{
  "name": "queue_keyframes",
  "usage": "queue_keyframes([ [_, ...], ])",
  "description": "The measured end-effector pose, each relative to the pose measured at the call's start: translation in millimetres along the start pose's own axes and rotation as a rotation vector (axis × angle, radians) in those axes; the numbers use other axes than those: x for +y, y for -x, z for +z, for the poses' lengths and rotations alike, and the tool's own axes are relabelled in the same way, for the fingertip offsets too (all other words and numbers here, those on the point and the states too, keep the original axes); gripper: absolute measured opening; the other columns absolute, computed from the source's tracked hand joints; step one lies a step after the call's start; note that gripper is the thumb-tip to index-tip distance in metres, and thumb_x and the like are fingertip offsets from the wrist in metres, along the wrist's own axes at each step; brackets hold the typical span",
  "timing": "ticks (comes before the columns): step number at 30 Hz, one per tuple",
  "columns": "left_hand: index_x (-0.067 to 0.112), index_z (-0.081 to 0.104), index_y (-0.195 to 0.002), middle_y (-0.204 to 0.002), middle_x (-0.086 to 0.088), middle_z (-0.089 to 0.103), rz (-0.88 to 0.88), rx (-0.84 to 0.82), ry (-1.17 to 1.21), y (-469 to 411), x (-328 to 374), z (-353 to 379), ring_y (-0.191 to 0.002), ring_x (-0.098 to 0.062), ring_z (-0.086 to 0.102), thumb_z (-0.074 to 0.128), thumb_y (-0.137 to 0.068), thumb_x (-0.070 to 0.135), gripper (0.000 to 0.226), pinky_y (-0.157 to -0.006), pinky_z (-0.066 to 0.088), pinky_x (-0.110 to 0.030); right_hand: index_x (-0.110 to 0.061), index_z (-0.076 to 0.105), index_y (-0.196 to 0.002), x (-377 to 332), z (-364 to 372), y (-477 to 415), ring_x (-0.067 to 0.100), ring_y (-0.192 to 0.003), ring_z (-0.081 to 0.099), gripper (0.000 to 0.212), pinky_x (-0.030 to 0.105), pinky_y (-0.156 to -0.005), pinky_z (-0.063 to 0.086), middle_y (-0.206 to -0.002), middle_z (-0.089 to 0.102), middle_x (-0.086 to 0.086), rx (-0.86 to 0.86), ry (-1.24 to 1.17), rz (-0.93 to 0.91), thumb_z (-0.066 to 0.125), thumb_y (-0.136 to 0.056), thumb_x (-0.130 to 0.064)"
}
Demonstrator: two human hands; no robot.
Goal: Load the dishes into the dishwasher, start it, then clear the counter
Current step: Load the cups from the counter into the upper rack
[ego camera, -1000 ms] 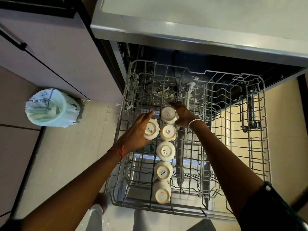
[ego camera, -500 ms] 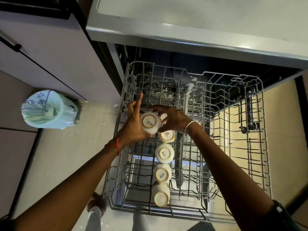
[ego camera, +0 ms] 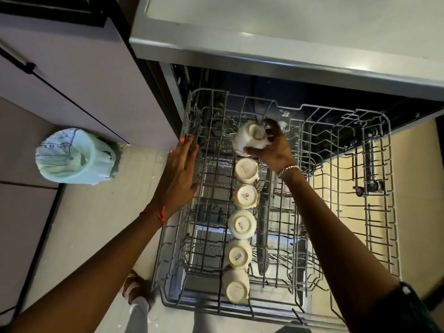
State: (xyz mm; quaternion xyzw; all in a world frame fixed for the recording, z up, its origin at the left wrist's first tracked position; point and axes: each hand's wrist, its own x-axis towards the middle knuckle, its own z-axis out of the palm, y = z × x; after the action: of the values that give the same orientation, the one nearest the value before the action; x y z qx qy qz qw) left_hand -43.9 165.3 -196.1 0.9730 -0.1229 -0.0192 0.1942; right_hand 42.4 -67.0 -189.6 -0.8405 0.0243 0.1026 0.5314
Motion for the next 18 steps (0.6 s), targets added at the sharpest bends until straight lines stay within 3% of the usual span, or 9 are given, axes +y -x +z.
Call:
queue_keyframes([
  [7, -0.007, 0.02, -0.142, -0.151, -0.023, 0.017, -0.029, 0.016, -0.041, 2, 3, 2, -0.139, -0.033, 0.013, 0.071, -0.066, -0.002, 0.092, -0.104, 0.038, -0.05, -0.008, 0.049, -0.121, 18, 13, -14, 0.023, -0.11, 0.053, 0.073, 0.03, -0.098, 0.043, -0.122, 0.055, 0.013, 0.151, 0.154, 0.063, 0.085, -0.058, -0.017],
  [9, -0.008, 0.022, -0.141, -0.149, -0.025, 0.021, -0.023, 0.034, -0.077, 3, 2, 3, -0.137, -0.032, 0.014, 0.071, -0.064, -0.001, 0.091, -0.107, 0.035, -0.048, -0.008, 0.05, -0.12, 19, 18, -16, 0.027, -0.113, 0.052, 0.072, 0.033, -0.101, 0.041, -0.121, 0.055, 0.014, 0.158, 0.169, 0.074, 0.085, -0.058, -0.016],
  [11, -0.007, 0.02, -0.141, -0.149, -0.025, 0.021, -0.017, 0.04, -0.114, 3, 2, 5, -0.138, -0.032, 0.013, 0.069, -0.065, 0.001, 0.091, -0.115, 0.023, -0.04, -0.005, 0.05, -0.12, 20, 20, -17, 0.027, -0.115, 0.05, 0.069, 0.029, -0.104, 0.036, -0.122, 0.054, 0.015, 0.144, 0.223, 0.085, 0.084, -0.06, -0.013],
  [14, -0.004, 0.015, -0.142, -0.15, -0.024, 0.02, -0.02, 0.024, -0.147, 2, -1, 6, -0.139, -0.031, 0.012, 0.068, -0.065, 0.005, 0.094, -0.114, 0.007, -0.033, -0.006, 0.047, -0.123, 26, 25, -19, 0.026, -0.118, 0.048, 0.072, 0.024, -0.102, 0.032, -0.127, 0.051, 0.013, 0.121, 0.297, 0.111, 0.083, -0.062, -0.017],
  [18, -0.001, 0.013, -0.142, -0.15, -0.024, 0.022, -0.015, 0.053, -0.154, 3, -1, 9, -0.139, -0.029, 0.011, 0.07, -0.064, 0.005, 0.096, -0.116, 0.016, -0.037, -0.004, 0.043, -0.126, 28, 28, -17, 0.03, -0.124, 0.04, 0.072, 0.026, -0.104, 0.03, -0.129, 0.047, 0.017, 0.071, 0.339, 0.159, 0.081, -0.065, -0.013],
])
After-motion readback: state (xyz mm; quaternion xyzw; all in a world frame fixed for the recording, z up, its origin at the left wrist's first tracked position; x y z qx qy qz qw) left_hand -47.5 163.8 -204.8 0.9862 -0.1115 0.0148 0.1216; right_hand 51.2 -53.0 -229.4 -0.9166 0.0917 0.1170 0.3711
